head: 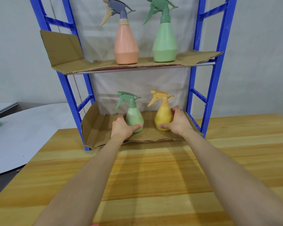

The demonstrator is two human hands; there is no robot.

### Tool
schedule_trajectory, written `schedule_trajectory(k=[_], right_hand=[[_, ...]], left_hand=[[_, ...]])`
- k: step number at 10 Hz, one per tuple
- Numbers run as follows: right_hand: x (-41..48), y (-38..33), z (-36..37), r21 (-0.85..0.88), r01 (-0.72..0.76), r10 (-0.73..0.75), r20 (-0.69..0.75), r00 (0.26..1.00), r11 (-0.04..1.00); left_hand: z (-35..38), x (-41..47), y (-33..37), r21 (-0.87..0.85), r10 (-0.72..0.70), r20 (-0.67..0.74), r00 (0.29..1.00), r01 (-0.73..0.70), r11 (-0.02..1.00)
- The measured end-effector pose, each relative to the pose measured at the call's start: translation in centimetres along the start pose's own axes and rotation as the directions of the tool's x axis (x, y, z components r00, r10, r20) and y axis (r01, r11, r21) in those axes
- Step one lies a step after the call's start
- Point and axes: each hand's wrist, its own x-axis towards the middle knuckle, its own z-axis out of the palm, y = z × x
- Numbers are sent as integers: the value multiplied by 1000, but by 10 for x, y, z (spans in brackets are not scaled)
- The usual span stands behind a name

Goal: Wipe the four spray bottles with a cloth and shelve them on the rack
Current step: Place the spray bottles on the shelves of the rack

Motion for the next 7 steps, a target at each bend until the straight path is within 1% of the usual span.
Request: schedule_trajectory(k=[2, 4, 7], right_hand=[[2, -4, -5, -60, -2, 3, 16, 1000, 998], [3, -3, -4, -60, -3, 3, 8, 1000, 998], [7, -18, -21, -174, -3, 21, 100, 995, 985]], left_hand=[[6, 3, 3, 34, -14, -3, 1000, 14, 999], [7, 6, 1, 41, -5, -1, 1000, 5, 999], [-9, 6, -4, 26, 2, 88, 996, -4, 1000]])
